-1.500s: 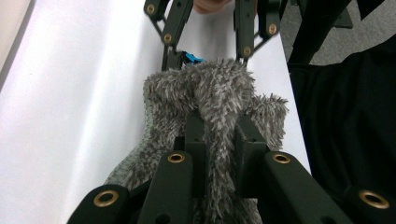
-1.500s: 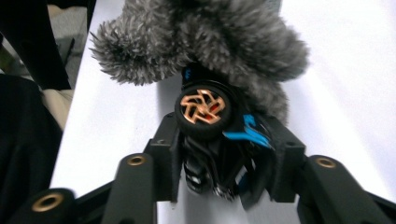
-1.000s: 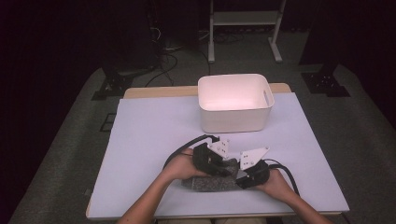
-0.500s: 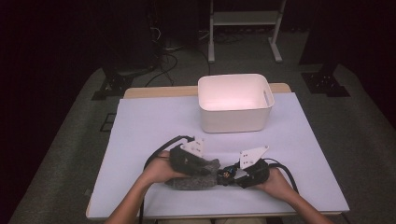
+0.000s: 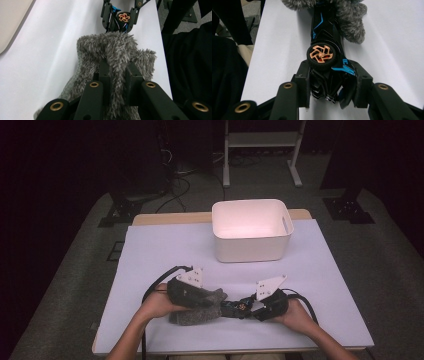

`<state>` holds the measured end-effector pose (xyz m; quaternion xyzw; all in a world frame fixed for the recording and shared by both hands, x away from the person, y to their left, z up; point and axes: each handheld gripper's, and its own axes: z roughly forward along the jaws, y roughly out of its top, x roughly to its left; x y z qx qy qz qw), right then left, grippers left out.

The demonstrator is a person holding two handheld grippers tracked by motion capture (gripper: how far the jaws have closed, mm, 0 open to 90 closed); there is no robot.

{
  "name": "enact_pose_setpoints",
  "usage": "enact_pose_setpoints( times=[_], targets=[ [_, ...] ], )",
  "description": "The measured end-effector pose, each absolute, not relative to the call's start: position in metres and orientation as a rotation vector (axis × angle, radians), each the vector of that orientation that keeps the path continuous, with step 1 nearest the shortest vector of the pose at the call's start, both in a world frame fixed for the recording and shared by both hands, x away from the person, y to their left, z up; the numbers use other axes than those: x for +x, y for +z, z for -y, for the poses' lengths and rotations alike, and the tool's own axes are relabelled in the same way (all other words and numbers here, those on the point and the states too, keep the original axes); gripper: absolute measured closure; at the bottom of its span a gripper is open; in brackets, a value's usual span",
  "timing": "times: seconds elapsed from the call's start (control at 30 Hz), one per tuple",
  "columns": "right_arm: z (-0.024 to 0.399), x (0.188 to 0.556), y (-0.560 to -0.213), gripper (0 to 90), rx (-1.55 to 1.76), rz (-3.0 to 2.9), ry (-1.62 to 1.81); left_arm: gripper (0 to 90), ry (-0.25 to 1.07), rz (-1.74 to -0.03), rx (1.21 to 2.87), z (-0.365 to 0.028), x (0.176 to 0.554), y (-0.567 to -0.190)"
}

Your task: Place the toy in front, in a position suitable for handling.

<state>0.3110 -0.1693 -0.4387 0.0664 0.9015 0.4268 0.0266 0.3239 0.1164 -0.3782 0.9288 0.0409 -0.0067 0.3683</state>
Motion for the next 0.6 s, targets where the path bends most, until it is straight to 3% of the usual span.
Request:
enact_pose_setpoints(
  times=[0.37,0.6],
  targets=[
    [0.168,0.312,-0.436,57.3,0.191,-2.801,1.288,79.3,-0.064,0.029,2.395,-0.054,0.329,-0.376],
    [0.177,0.313,-0.434,57.4,0.21,-2.82,1.265,79.3,-0.058,0.012,2.405,-0.057,0.332,-0.375]
  ],
)
